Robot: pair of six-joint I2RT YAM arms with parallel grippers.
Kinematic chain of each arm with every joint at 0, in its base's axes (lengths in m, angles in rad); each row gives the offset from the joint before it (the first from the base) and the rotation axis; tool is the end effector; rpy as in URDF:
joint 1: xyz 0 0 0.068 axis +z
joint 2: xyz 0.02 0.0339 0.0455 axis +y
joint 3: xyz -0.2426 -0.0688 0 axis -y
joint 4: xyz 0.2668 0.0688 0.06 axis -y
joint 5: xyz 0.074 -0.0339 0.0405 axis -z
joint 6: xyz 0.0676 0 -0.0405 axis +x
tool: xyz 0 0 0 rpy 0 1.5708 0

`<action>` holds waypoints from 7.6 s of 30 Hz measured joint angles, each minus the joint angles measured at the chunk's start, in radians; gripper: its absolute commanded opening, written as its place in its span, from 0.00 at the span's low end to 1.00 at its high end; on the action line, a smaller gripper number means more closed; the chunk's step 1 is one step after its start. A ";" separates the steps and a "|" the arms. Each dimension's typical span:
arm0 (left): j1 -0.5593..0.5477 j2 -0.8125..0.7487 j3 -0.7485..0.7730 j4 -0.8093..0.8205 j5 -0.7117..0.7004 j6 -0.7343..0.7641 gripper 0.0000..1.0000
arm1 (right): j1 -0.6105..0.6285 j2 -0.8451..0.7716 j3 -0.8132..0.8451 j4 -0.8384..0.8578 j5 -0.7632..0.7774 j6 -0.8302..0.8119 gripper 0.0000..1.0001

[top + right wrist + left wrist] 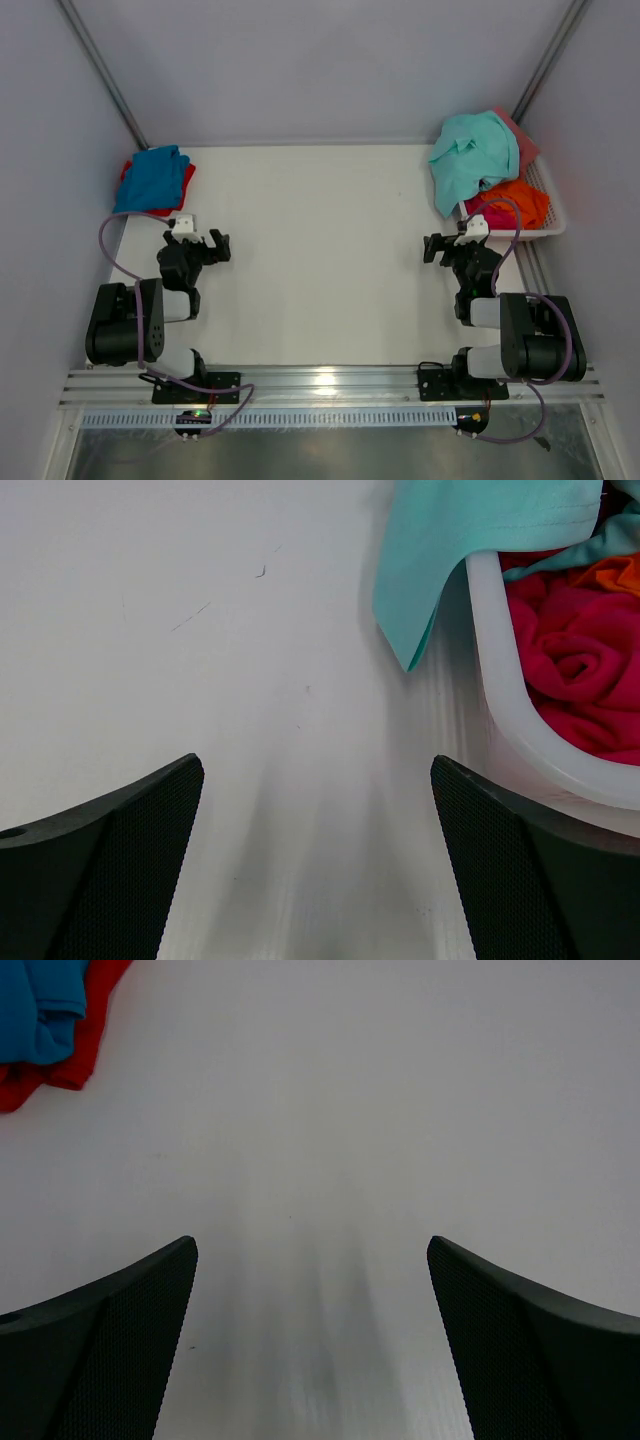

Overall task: Fold and stack the t-shirts
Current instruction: Grab the tshirt from the pile, then move the tshirt to the center of the board

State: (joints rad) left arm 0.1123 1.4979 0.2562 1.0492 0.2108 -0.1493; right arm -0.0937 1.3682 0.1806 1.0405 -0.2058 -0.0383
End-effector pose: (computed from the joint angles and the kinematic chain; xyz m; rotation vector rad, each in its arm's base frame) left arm 0.2827 0.0176 0.0956 -0.0773 1.7621 -0.2126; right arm 0.2654 -0.0111 0.1056 -0.1048 1.7122 0.0788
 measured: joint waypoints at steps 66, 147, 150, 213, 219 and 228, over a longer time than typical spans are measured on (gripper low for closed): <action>-0.001 0.001 0.003 -0.008 0.051 0.023 0.99 | -0.004 0.479 1.880 -1.599 0.358 -0.480 0.94; -0.001 0.001 0.003 -0.008 0.052 0.023 0.93 | 0.116 0.283 1.573 -1.512 0.266 -0.220 0.03; -0.001 0.001 0.003 -0.008 0.052 0.023 0.93 | 0.067 0.283 1.573 -1.463 0.388 -0.205 0.03; -0.001 0.001 0.003 -0.008 0.052 0.023 0.89 | -0.072 0.354 1.326 -1.302 0.603 -0.196 0.03; -0.001 0.001 0.003 -0.008 0.052 0.023 0.89 | -0.081 0.325 1.397 -1.302 0.580 -0.206 0.03; -0.001 0.001 0.003 -0.008 0.052 0.023 0.89 | -0.092 0.312 1.565 -1.294 0.577 -0.144 0.03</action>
State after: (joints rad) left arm 0.1116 1.4986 0.2596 1.0416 0.2626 -0.1265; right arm -0.1856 1.6802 1.7454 -0.2535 0.3710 -0.1822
